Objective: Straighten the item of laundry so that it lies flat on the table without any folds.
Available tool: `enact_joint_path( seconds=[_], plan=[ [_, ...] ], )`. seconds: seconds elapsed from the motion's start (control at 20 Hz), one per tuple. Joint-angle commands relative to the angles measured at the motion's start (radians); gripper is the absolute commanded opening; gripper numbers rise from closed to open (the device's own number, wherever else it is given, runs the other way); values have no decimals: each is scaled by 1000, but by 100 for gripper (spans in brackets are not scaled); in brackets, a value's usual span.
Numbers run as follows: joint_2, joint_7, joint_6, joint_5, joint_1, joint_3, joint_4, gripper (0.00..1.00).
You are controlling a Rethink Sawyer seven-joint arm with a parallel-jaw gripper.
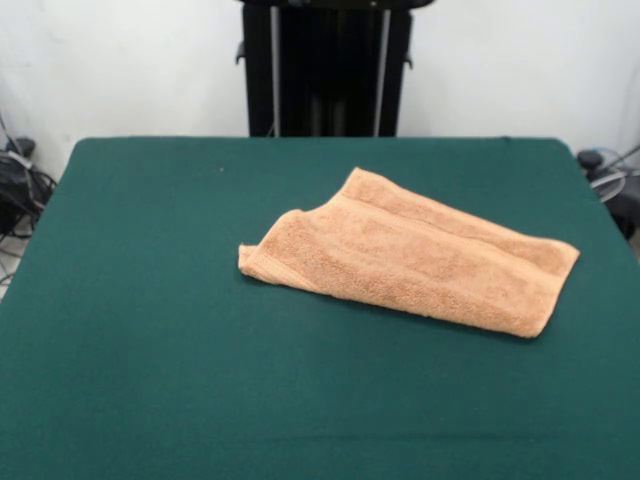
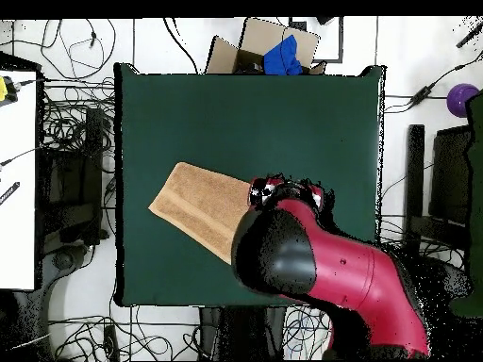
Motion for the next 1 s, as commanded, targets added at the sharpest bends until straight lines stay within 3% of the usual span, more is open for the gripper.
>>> enact_joint_path(
  seconds=[0.05,0.35,0.6,1.0],
  plan=[
    [52,56,19,-79,1,2,45,100],
    [-7,-56,10,-23,-100,122,56,100],
    [-12,-71,101,-43,-107,126,9,100],
    [-6,-90,146,-57,-123,132,-9,100]
  ],
)
